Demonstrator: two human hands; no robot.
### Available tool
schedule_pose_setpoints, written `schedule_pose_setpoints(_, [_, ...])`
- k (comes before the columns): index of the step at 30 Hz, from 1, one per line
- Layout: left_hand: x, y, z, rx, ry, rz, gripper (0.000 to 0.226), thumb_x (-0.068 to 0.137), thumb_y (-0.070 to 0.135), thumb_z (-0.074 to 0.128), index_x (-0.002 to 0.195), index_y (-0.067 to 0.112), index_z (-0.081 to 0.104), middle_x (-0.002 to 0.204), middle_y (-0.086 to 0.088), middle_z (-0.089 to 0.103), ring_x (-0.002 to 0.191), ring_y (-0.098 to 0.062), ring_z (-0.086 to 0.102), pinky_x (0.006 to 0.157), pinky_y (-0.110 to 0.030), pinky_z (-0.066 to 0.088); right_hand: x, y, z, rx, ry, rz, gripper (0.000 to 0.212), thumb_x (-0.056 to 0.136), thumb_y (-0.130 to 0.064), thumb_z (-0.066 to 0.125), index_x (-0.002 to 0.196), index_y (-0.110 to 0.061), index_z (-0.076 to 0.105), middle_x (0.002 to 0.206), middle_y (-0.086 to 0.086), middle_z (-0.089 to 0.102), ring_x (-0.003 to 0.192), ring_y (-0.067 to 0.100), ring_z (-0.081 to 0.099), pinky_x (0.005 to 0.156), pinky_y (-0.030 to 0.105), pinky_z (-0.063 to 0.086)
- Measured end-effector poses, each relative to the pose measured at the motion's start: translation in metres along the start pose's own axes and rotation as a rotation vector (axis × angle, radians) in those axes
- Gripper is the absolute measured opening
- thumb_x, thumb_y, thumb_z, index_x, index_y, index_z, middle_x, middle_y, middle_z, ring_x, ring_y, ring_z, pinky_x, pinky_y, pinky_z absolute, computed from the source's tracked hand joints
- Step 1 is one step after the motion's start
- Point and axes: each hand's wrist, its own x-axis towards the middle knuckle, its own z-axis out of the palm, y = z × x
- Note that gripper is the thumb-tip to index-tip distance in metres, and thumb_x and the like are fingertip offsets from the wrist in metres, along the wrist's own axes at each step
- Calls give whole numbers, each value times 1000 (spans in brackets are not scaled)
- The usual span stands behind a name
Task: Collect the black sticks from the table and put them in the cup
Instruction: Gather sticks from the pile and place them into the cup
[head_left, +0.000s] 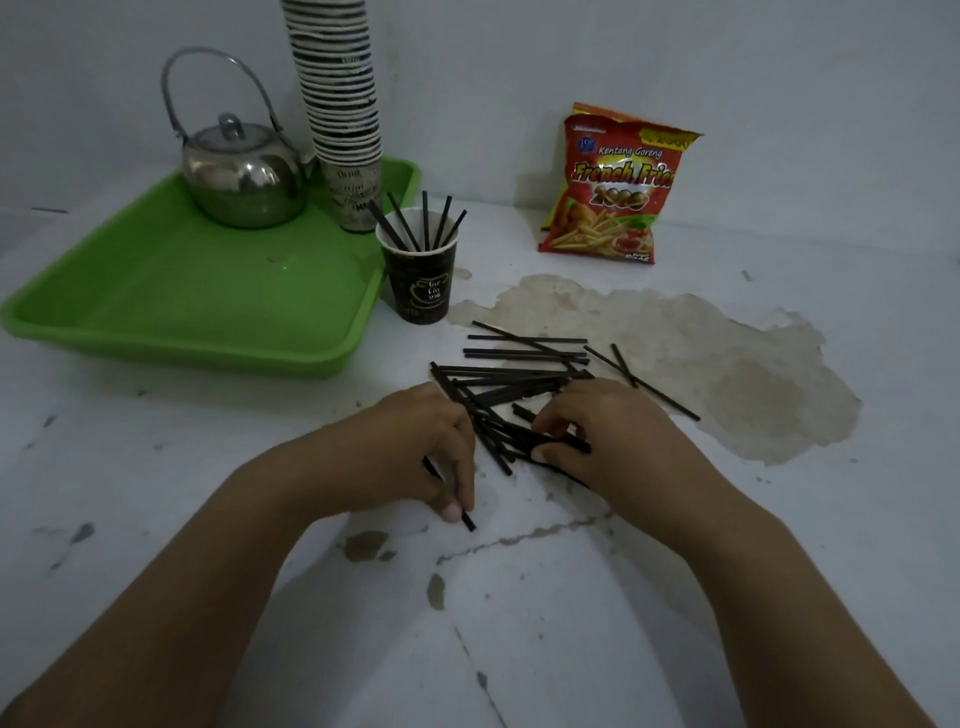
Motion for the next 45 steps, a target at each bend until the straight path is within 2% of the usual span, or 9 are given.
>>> schedule_pose_setpoints(2, [2, 0, 2, 6, 10, 4, 13, 64, 31, 80, 74, 35, 73, 84, 21, 54, 94, 8, 35, 73, -4, 30, 0, 0, 0, 2, -10, 9, 24, 83, -32, 63, 103, -20, 65, 94, -2, 60, 87, 12, 50, 78, 25, 42])
schedule_pose_setpoints(6, [9, 9, 6, 10, 164, 24, 11, 74, 24, 74, 78, 32, 68, 84, 19, 55, 92, -5, 42, 81, -25, 38, -1, -1, 0, -5, -11, 15, 23, 82, -32, 64, 102, -19, 65, 94, -2, 60, 86, 12, 50, 75, 25, 41])
schedule_pose_setpoints(11, [14, 15, 13, 107, 399, 123, 9, 78, 11, 71, 82, 19, 68, 92, 4, 62, 91, -12, 48, 76, -22, 31, 0, -2, 1, -11, -13, 22, 23, 82, -31, 64, 102, -19, 64, 92, -1, 60, 84, 13, 50, 74, 25, 41])
schedule_pose_setpoints(21, [18, 7, 15, 185, 382, 166, 19, 73, 9, 75, 90, 15, 74, 94, -5, 69, 88, -26, 60, 73, -35, 41, 0, -7, 8, -10, -7, 33, 26, 82, -28, 64, 106, -19, 64, 98, 2, 61, 93, 17, 53, 75, 25, 38])
schedule_pose_setpoints(25, [18, 10, 13, 204, 392, 207, 16, 69, 7, 77, 84, 14, 75, 88, -7, 70, 83, -28, 61, 70, -36, 44, 1, -5, 8, -17, -37, 47, 24, 86, -24, 59, 108, -18, 64, 100, 3, 62, 94, 19, 53, 78, 26, 40])
schedule_pose_setpoints(28, [18, 10, 13, 236, 397, 211, 12, 70, 8, 77, 81, 14, 75, 90, -7, 69, 86, -28, 60, 72, -36, 44, 1, -4, 8, -25, -45, 66, 20, 87, -21, 56, 105, -18, 66, 100, 4, 63, 93, 19, 55, 84, 34, 45])
schedule_pose_setpoints(31, [19, 10, 16, 298, 411, 211, 11, 71, 9, 76, 81, 13, 73, 93, -9, 67, 91, -30, 58, 72, -39, 46, 0, -2, 8, -30, -19, 95, 16, 88, -21, 53, 95, -15, 66, 93, 2, 62, 87, 18, 54, 78, 32, 44])
schedule_pose_setpoints(38, [20, 7, 24, 317, 490, 169, 5, 81, 17, 66, 86, 16, 68, 102, -5, 61, 103, -18, 42, 83, -28, 29, -3, 2, 0, -81, 60, 150, 14, 87, -18, 50, 86, -15, 63, 84, 0, 60, 72, 14, 49, 65, 27, 40])
schedule_pose_setpoints(45, [20, 16, 17, 172, 546, 119, 12, 86, 13, 54, 87, 10, 66, 84, -3, 67, 86, -22, 57, 77, -28, 27, -15, 19, -23, -63, -151, 260, 10, 85, -19, 56, 84, -19, 67, 82, -1, 65, 70, 12, 57, 65, 25, 46])
